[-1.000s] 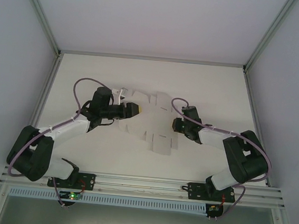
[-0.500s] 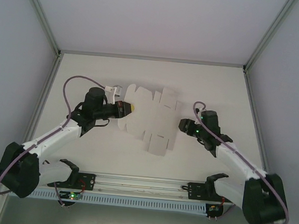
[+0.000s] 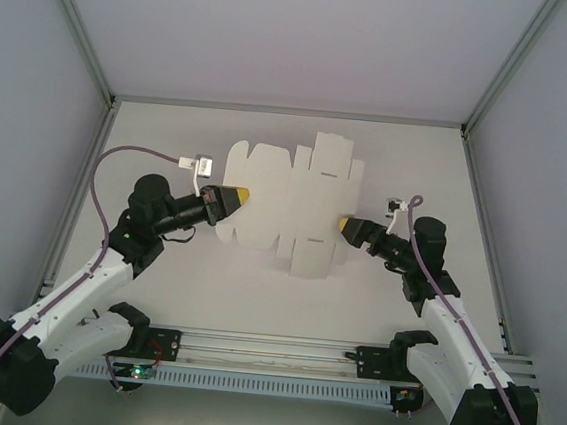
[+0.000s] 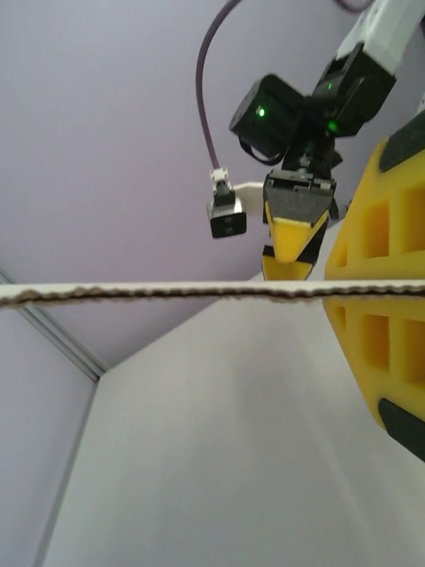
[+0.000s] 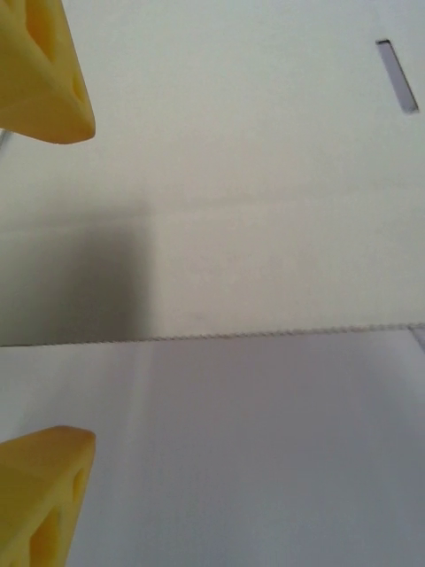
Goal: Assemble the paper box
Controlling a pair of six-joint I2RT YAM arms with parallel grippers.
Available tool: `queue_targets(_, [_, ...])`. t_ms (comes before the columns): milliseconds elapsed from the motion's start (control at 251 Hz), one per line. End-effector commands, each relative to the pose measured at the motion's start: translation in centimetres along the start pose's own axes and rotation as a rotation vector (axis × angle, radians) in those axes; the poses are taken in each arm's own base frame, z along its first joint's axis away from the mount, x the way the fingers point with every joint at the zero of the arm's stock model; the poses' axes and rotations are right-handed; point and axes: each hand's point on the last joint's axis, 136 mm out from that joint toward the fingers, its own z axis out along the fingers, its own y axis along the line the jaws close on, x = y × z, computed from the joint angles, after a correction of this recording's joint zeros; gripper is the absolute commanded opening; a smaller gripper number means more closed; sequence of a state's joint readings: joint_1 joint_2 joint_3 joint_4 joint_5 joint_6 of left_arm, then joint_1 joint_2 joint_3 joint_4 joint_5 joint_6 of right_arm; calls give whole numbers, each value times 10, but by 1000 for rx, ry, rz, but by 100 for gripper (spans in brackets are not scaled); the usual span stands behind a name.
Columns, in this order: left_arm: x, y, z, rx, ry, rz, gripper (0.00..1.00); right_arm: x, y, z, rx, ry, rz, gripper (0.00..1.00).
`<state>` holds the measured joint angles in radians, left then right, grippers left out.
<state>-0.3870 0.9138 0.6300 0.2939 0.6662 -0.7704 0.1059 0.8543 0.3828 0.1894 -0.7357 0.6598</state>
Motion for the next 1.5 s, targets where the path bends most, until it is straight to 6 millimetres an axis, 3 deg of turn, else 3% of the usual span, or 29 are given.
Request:
queue_targets(0, [-6, -27, -7, 87, -23, 47, 0, -5, 33, -3, -186, 20, -13, 72])
queue_targets(72, [-6, -29, -9, 91, -30, 54, 0, -9, 39, -3, -213, 15, -14, 59])
queue_targets(192, [-8, -30, -12, 85, -47, 61, 0, -14, 47, -5, -237, 11, -39, 46])
queue_targets(503, [-3, 14, -14, -131, -62, 54, 0, -16, 50, -18, -135, -3, -122, 12])
queue_targets(714, [4, 29, -3, -181, -39, 57, 0, -17, 64, -27, -19, -14, -242, 3])
queue_targets(942, [16, 41, 17, -224, -13, 29, 0, -21, 52, -21, 398, 32, -474, 0])
queue_targets(1105, [29, 66, 25, -330, -17, -17, 0, -35, 68, -9, 595, 28, -688, 0])
queue_targets(1185, [40, 76, 27, -363, -1, -40, 0, -41, 66, -3, 743, 48, -815, 0])
queue_targets(1497, [73, 109, 13, -476, -3, -130, 2, -72, 75, 29, 1039, 51, -1171, 0])
